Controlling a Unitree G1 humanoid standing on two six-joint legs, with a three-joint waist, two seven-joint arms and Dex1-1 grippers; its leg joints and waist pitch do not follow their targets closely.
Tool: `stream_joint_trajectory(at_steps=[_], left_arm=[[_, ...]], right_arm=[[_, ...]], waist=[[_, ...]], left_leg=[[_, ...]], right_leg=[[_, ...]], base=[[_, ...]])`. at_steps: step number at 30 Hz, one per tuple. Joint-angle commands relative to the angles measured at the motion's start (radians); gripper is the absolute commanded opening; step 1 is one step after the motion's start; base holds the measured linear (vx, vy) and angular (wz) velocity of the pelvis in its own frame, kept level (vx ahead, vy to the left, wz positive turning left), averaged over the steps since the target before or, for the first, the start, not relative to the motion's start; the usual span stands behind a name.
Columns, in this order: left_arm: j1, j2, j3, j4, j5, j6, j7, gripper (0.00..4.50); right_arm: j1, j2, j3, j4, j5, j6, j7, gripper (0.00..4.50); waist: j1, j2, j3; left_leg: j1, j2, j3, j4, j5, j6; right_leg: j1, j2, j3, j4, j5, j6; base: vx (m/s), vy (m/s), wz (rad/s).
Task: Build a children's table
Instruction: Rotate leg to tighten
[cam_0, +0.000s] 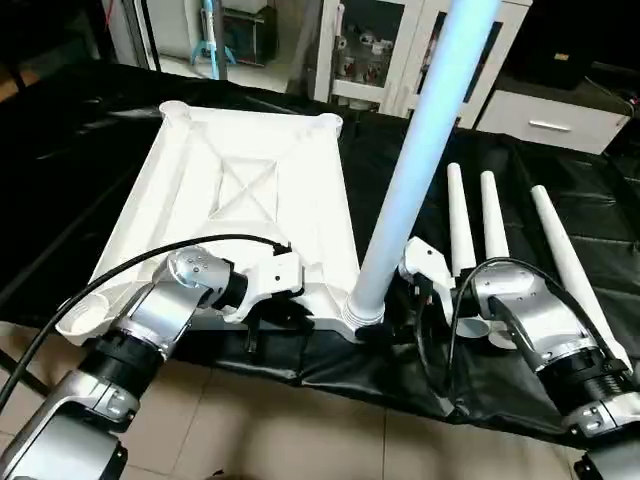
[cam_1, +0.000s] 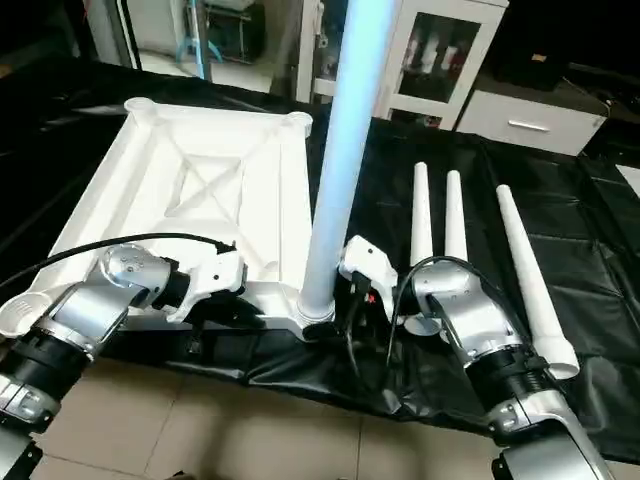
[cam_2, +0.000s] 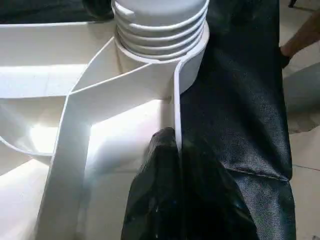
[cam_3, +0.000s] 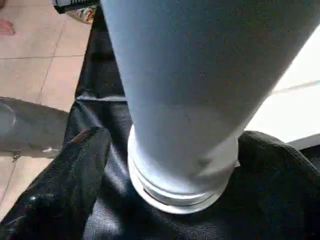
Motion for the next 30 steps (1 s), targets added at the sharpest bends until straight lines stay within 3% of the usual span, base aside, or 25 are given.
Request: stream_joint_trajectory(at_steps=[1, 14, 22, 26, 28, 30], left_arm=[[0.025, -0.003, -0.059, -0.007, 0.023, 0.007, -0.033, 0.00], [0.037, -0.002, -0.060, -0.023, 0.021, 0.021, -0.032, 0.00], [0.041, 0.001, -0.063, -0.030, 0.023, 0.028, -0.038, 0.00], [0.037, -0.012, -0.051, -0.019, 0.021, 0.038, -0.011, 0.00], [0.024, -0.048, -0.025, 0.005, 0.017, 0.061, 0.052, 0.00], [0.007, -0.086, -0.002, 0.035, 0.020, 0.084, 0.124, 0.00]], right_arm=[[-0.017, 0.001, 0.010, 0.012, -0.005, -0.016, 0.018, 4.01], [-0.031, 0.027, 0.007, 0.053, 0.003, -0.041, 0.046, 2.82], [-0.018, 0.035, 0.008, 0.053, 0.006, -0.039, 0.050, 2.71], [-0.017, 0.068, -0.026, 0.076, 0.022, -0.006, -0.014, 2.70], [-0.026, 0.104, -0.057, 0.126, 0.013, 0.010, -0.118, 2.70], [-0.032, 0.137, -0.078, 0.168, 0.004, 0.027, -0.207, 2.70]], waist=[[-0.002, -0.001, -0.056], [-0.001, -0.004, -0.057], [-0.001, -0.004, -0.059], [-0.002, -0.005, -0.059], [-0.005, -0.003, -0.055], [-0.011, -0.006, -0.052]], left_leg=[[0.012, 0.018, 0.008, -0.068, -0.189, 0.044], [0.013, 0.017, 0.007, -0.066, -0.176, 0.047], [0.014, 0.017, 0.007, -0.065, -0.168, 0.049], [0.013, 0.016, 0.007, -0.065, -0.167, 0.047], [0.013, 0.016, 0.008, -0.067, -0.188, 0.039], [0.015, 0.015, 0.006, -0.072, -0.255, 0.006]], right_leg=[[0.048, -0.040, 0.018, -0.056, -0.112, -0.245], [0.048, -0.040, 0.018, -0.053, -0.109, -0.244], [0.049, -0.039, 0.017, -0.050, -0.088, -0.249], [0.050, -0.039, 0.018, -0.050, -0.090, -0.251], [0.046, -0.039, 0.019, -0.054, -0.120, -0.248], [0.043, -0.039, 0.019, -0.064, -0.227, -0.224]], base=[[0.000, 0.000, 0.00], [0.000, 0.000, 0.00], [0.000, 0.000, 0.00], [0.000, 0.000, 0.00], [0.000, 0.000, 0.00], [0.000, 0.000, 0.00]])
